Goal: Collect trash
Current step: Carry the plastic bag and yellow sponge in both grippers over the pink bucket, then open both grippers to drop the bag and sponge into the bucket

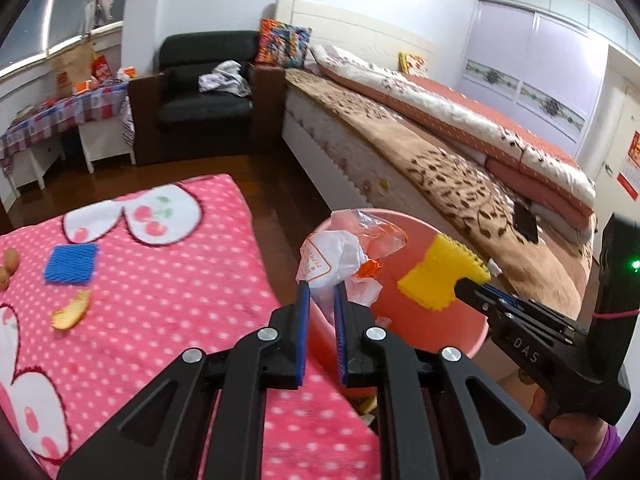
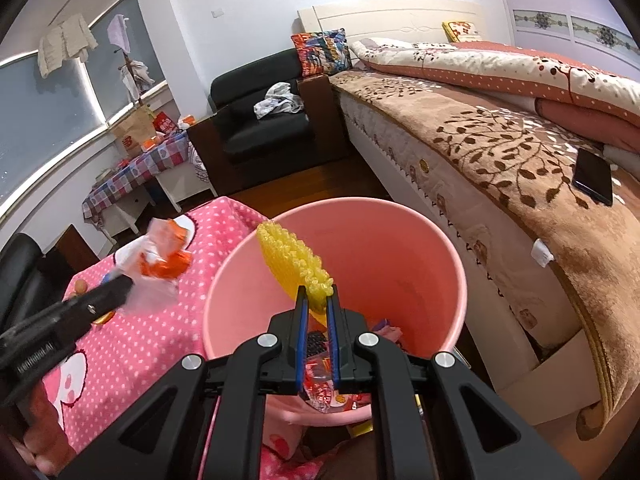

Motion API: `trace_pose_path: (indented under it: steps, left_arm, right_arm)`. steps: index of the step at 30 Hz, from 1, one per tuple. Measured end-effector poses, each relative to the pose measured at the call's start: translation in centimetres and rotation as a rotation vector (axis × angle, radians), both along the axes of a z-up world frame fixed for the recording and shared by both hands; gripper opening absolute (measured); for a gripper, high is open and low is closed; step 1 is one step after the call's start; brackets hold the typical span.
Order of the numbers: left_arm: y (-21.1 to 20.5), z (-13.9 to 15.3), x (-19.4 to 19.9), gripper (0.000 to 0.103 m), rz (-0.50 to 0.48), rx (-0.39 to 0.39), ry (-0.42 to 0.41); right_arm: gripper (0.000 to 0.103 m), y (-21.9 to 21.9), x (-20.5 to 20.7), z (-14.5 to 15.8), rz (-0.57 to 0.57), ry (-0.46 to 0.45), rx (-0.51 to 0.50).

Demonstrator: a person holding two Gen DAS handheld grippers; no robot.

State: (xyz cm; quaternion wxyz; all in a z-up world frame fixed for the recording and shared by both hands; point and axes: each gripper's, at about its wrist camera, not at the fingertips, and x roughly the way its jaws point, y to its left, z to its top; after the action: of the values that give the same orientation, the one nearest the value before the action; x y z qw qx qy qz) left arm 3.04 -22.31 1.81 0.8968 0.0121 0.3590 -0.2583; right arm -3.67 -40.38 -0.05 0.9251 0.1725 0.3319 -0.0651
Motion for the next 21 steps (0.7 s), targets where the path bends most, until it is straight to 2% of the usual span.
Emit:
trace_pose_path:
  steps: [11,21]
  left_arm:
    - [-3.5,-2.5,0.7,0.011,-0.070,0.047,0.060]
    - [-4.4,-4.0,1.3,0.011,-0.091,0.057,0.103]
  right_arm:
    - [0.008,-1.1,0.3,-1.4,-0.016,0.032,0.009]
    - [0.009,-1.6,0.8,-2.6,-0.023,0.060,0.013]
